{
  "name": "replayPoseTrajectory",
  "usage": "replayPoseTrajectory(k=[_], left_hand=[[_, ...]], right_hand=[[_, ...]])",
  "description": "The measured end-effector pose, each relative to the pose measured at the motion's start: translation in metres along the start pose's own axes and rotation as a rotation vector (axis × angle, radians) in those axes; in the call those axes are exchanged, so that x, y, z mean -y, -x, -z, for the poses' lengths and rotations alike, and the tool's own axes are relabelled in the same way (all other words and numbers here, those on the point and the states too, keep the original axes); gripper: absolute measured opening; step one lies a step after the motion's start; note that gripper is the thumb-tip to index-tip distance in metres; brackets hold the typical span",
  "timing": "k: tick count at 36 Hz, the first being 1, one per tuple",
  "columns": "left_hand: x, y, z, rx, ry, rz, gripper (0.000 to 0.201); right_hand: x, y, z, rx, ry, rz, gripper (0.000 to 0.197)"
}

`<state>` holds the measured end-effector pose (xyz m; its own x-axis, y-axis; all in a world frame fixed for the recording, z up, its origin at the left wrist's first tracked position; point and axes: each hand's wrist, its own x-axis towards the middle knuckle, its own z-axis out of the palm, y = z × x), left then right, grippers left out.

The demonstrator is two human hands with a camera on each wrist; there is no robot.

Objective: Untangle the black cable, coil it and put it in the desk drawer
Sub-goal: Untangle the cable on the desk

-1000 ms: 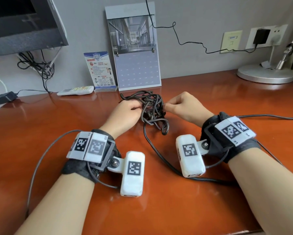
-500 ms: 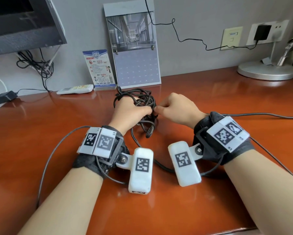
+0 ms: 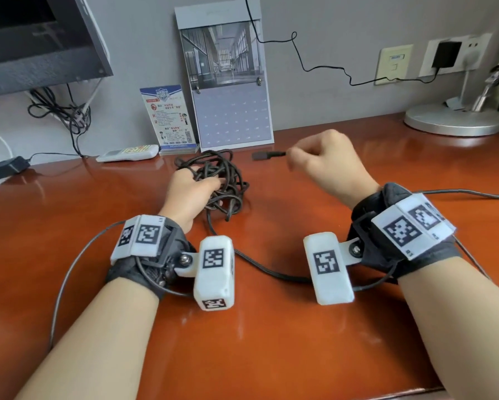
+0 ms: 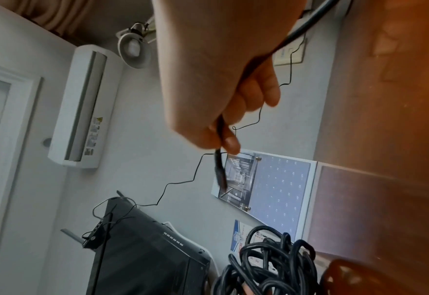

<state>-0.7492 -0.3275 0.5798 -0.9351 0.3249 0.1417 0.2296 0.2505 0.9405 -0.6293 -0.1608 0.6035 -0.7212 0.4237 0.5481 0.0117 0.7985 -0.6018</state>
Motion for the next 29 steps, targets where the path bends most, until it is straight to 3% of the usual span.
replayPoseTrajectory(k=[6, 10, 14, 18, 21, 23, 26, 29], left_hand=[[0.004, -0.004, 0.004, 0.077, 0.092, 0.073, 0.016], [0.006, -0.004, 0.004, 0.142, 0.215, 0.132, 0.035], [0.009, -0.006, 0.004, 0.159, 0.305, 0.176, 0.04], [0.003, -0.006, 0.003, 0.161, 0.458, 0.176, 0.016], [0.001, -0.006, 0.003, 0.141, 0.656, 0.199, 0.007], [0.0, -0.008, 0.003, 0.117, 0.775, 0.21, 0.009], [-0.005, -0.007, 0.001, 0.098, 0.921, 0.221, 0.012], [-0.008, -0.007, 0.003, 0.057, 1.077, 0.258, 0.013]], right_hand=[[-0.023, -0.009, 0.001, -0.196, 0.169, -0.186, 0.025], [-0.034, -0.01, 0.012, -0.143, 0.169, -0.381, 0.047], [-0.028, -0.01, 0.006, 0.072, 0.145, -0.368, 0.041], [0.0, -0.002, 0.0, 0.437, 0.044, -0.188, 0.021], [0.025, 0.01, -0.006, 0.824, 0.095, -0.142, 0.036], [0.036, 0.016, -0.013, 0.998, 0.161, -0.125, 0.047], [0.043, 0.02, -0.021, 1.113, 0.182, -0.099, 0.033], [0.04, 0.021, -0.023, 1.108, 0.152, -0.065, 0.019]])
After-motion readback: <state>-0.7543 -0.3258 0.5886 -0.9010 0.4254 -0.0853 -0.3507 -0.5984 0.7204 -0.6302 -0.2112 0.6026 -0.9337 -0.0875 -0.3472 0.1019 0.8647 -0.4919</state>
